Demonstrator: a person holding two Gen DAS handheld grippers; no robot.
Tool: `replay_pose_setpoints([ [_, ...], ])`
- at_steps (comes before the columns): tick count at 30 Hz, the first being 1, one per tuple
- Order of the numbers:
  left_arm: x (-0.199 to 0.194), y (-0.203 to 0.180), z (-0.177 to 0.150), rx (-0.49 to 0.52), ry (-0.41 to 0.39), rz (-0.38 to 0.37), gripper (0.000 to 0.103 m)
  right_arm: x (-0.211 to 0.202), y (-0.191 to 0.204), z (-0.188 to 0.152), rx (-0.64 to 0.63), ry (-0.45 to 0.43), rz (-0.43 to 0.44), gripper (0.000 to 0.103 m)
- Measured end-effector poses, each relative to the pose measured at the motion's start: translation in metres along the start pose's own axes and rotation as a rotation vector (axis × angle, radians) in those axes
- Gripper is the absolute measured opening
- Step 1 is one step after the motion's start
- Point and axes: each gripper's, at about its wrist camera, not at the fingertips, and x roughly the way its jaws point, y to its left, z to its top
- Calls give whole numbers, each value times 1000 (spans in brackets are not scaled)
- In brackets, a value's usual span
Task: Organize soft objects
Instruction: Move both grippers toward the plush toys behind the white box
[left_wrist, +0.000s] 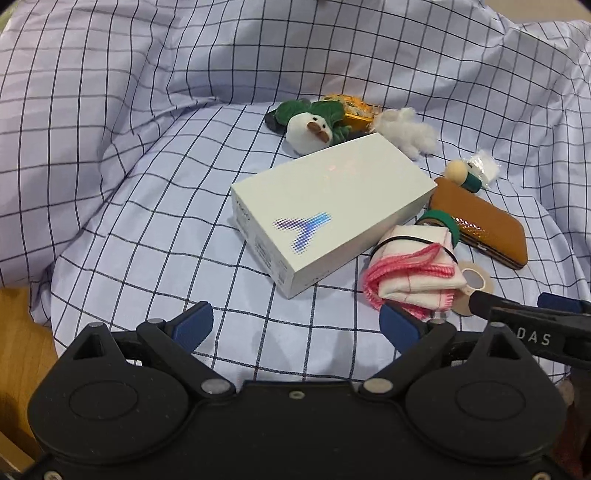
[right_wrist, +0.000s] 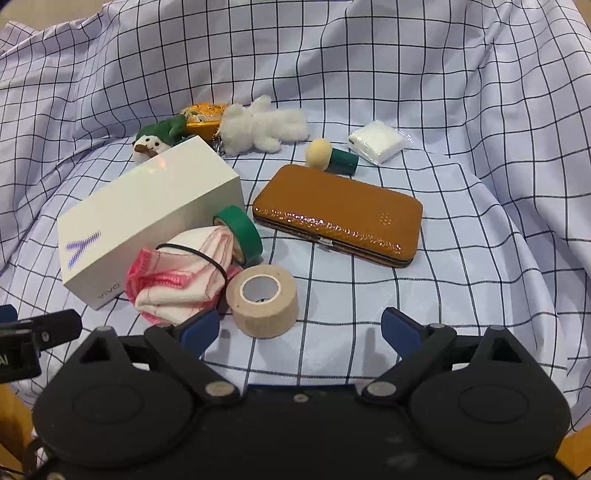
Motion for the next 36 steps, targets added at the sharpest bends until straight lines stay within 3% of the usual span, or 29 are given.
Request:
replay_pose_setpoints([
  [4, -4, 4, 13, -11, -25, -10, 93, -3, -8, 14, 23, -28, 13, 95],
  [11, 7, 4, 60, 16, -74, 14, 93, 8, -33, 57, 81, -100, -38, 95],
  [19, 36, 5, 101, 37, -104, 40, 94, 47, -49, 100, 114, -130, -85, 95],
  [36, 113, -20, 156, 149, -55, 14, 94, 110, -42, 117, 144, -99, -25, 95],
])
